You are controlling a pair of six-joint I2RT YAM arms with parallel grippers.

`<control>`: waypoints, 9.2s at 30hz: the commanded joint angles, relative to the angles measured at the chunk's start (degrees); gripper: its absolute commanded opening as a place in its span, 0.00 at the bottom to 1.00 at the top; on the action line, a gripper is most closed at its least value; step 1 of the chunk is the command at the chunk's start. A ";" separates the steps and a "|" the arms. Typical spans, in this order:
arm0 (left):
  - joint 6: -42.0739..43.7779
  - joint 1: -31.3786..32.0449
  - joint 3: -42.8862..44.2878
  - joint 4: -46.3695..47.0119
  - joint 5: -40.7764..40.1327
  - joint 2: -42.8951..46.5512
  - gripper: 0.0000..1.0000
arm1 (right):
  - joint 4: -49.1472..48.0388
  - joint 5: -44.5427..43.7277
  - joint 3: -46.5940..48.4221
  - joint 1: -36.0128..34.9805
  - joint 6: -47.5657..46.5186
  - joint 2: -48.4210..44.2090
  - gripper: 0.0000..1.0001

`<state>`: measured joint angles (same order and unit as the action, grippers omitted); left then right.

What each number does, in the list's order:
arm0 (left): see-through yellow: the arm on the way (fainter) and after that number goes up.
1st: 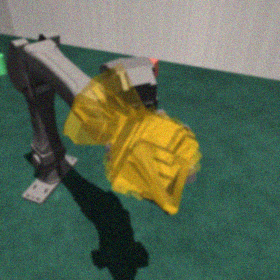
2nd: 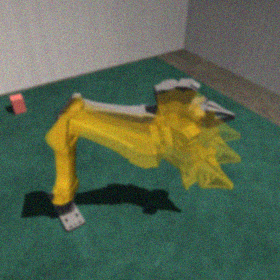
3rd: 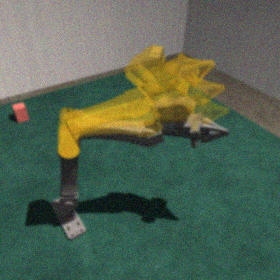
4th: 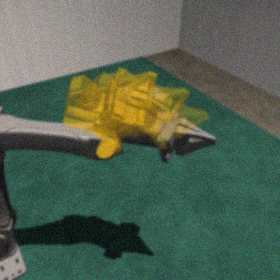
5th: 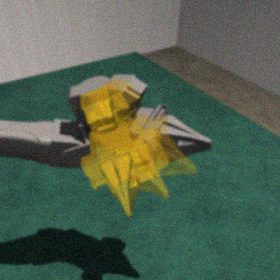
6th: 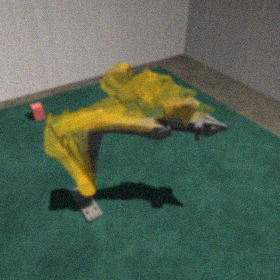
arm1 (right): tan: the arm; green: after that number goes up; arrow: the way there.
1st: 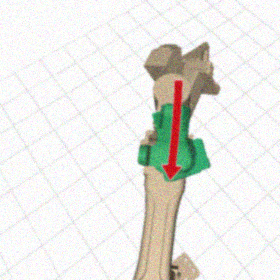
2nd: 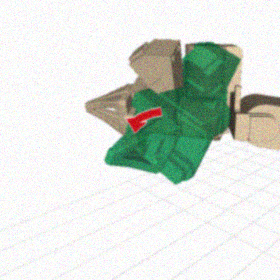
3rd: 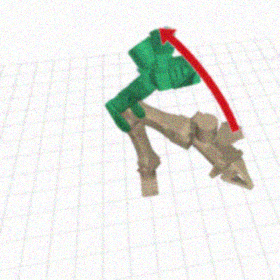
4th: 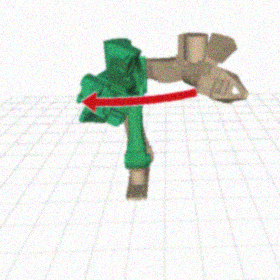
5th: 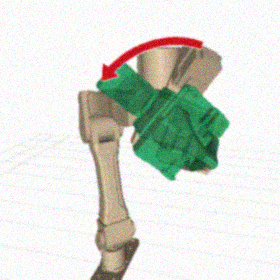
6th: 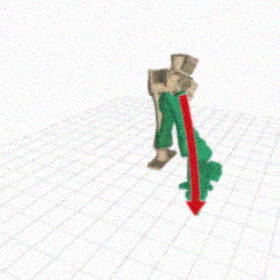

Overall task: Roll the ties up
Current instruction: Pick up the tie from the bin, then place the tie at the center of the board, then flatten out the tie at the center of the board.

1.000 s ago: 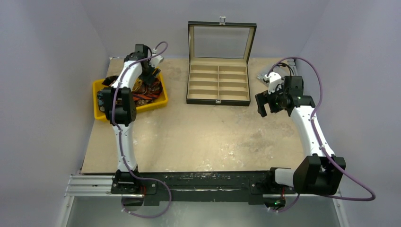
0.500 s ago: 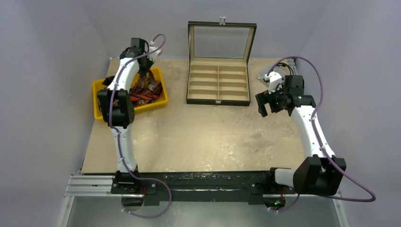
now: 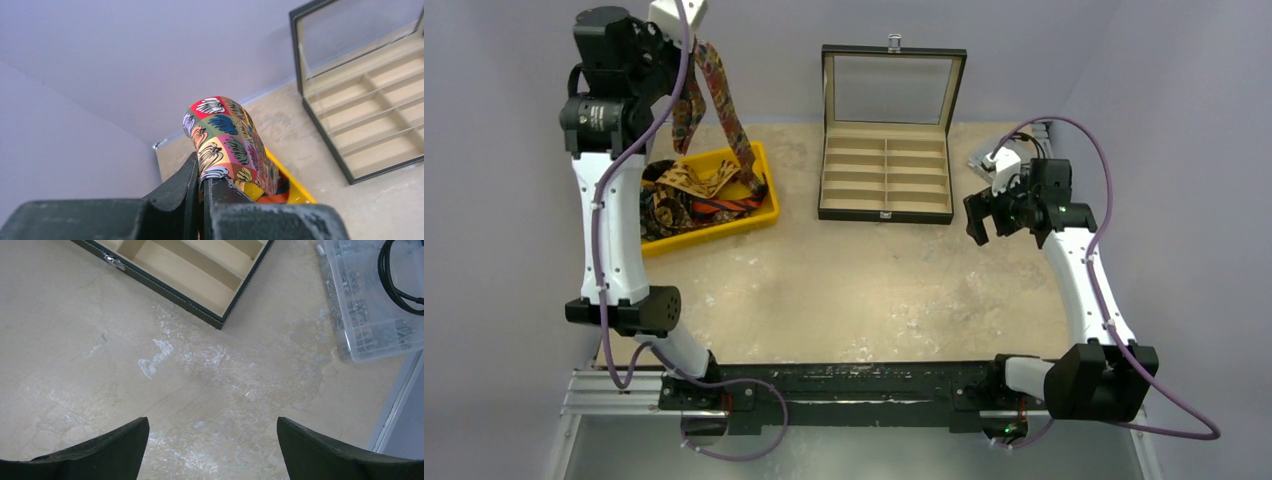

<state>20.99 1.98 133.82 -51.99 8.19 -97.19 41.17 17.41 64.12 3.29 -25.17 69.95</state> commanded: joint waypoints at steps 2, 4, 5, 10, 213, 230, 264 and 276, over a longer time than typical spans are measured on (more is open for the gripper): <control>-7.54 1.64 6.74 -5.06 7.97 4.25 0.00 | -1.56 4.83 3.63 -0.04 -0.86 -2.32 0.98; -9.24 3.36 7.02 -4.37 11.05 7.50 0.00 | -1.76 5.89 3.71 -0.05 -1.03 -3.04 0.98; -9.79 4.45 7.02 -3.66 11.74 8.91 0.00 | -1.85 6.37 3.73 -0.06 -1.13 -3.47 0.98; -15.24 6.98 7.35 0.83 12.07 14.07 0.00 | -1.58 8.20 4.62 -0.07 -1.11 -4.30 0.98; 18.21 34.46 -82.13 23.37 11.07 23.72 0.79 | -1.71 -17.93 -2.92 37.05 -34.42 25.19 0.00; 31.24 37.92 -82.03 6.85 9.03 8.40 0.38 | -0.80 -17.61 -4.69 37.03 -33.89 24.46 0.00; 12.78 40.70 -86.66 21.30 8.09 25.21 0.86 | 7.34 -18.14 5.06 39.59 -42.10 24.54 0.71; 9.55 41.51 -81.96 24.75 8.12 14.50 0.83 | 17.33 -1.03 -2.59 19.23 -27.38 13.82 0.60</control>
<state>31.07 42.48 48.80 -30.39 15.73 -79.31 55.51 8.64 65.69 29.91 -60.58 86.80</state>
